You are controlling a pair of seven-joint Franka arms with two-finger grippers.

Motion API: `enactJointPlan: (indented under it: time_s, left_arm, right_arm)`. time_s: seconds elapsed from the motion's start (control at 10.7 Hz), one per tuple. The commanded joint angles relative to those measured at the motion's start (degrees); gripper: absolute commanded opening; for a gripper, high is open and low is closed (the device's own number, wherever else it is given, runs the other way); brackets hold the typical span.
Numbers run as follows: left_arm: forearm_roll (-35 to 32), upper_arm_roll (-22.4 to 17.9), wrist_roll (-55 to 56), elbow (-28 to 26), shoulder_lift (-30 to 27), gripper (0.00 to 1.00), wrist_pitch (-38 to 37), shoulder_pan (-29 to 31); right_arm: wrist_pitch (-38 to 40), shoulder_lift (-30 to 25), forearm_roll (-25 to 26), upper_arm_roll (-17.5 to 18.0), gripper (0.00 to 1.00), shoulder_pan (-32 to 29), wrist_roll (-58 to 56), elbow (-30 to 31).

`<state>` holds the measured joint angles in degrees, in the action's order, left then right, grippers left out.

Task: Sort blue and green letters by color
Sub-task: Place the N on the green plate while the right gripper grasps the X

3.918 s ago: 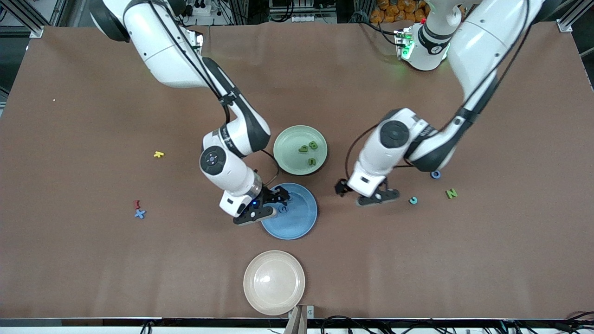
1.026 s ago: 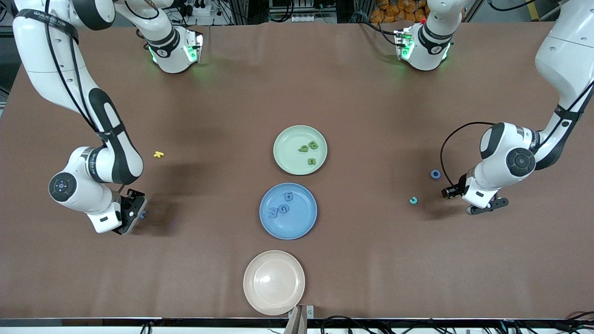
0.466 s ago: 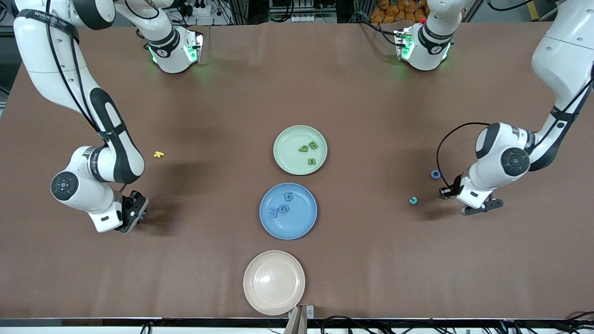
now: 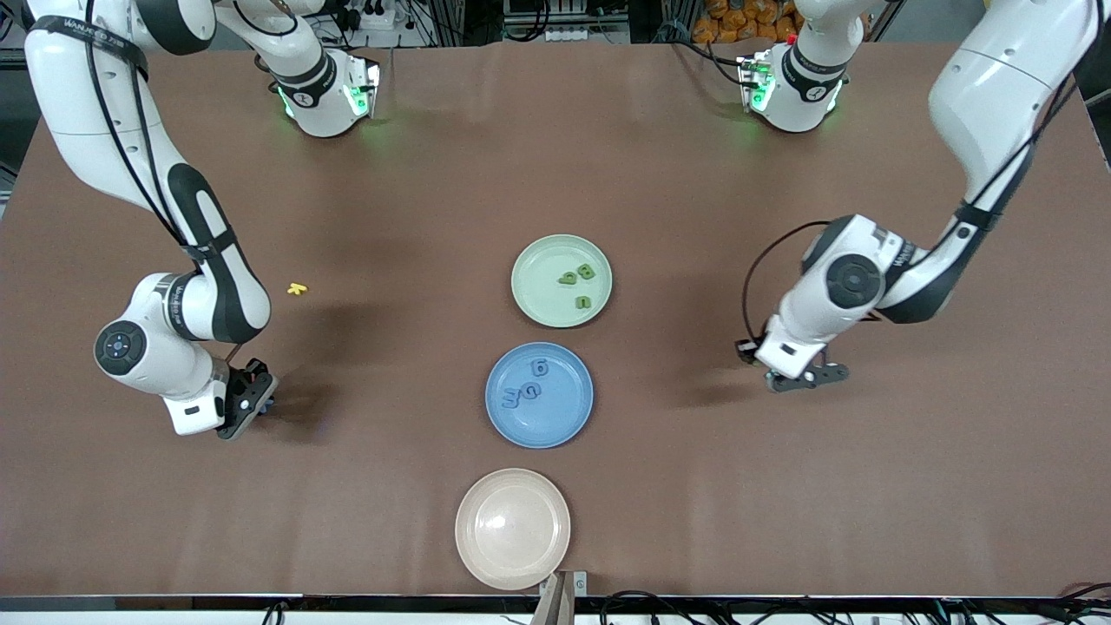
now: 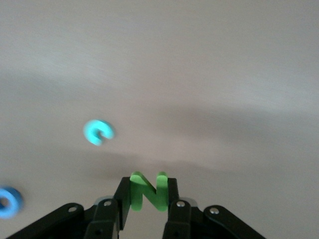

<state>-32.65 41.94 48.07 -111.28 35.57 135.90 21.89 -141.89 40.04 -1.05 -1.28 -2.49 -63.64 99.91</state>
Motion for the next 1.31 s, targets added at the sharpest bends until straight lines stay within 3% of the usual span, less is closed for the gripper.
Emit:
enactJointPlan:
  time_s: [0.0, 0.37, 0.56, 0.65, 0.75, 0.84, 0.93, 1.21]
  left_arm:
    - [-0.66, 1.92, 13.15, 2.29, -0.77, 0.00, -3.27, -11.02]
    - [0.30, -0.89, 26.61, 11.24, 5.03, 0.00, -3.27, -28.71]
    - [0.84, -4.21, 31.01, 13.54, 6.70, 0.00, -3.27, -36.44]
    - [1.01, -8.06, 32.25, 14.68, 6.97, 0.00, -3.27, -41.44]
    - [2.06, -12.10, 32.70, 16.17, 7.23, 0.12, -3.27, -45.14]
    - [3.98, -13.71, 32.61, 16.36, 7.50, 0.63, -3.27, -46.66]
    - [3.91, -14.42, 31.92, 16.53, 7.33, 1.00, -3.27, -46.50]
    - [3.12, -14.43, 30.34, 18.99, 5.40, 1.00, -3.36, -44.14]
  right_arm:
    - [3.63, -2.41, -0.01, 0.66, 0.00, 3.97, 16.11, -0.41]
    - [7.77, -2.16, -0.36, 0.84, 0.00, 12.67, 43.89, -5.15]
    - [7.24, -0.93, -5.34, 1.72, 0.00, 15.92, 50.35, -7.17]
    - [7.15, -0.23, -8.33, 1.63, 0.01, 17.77, 51.67, -8.84]
    - [6.98, 0.82, -10.62, 1.63, 0.01, 19.79, 53.78, -11.12]
    - [6.98, 2.14, -11.25, 1.63, 0.01, 21.90, 56.58, -13.49]
    - [6.11, 3.80, -11.43, 1.63, 0.01, 23.66, 59.74, -15.78]
    - [-1.00, 6.97, -11.61, 3.29, 0.01, 26.31, 66.26, -16.94]
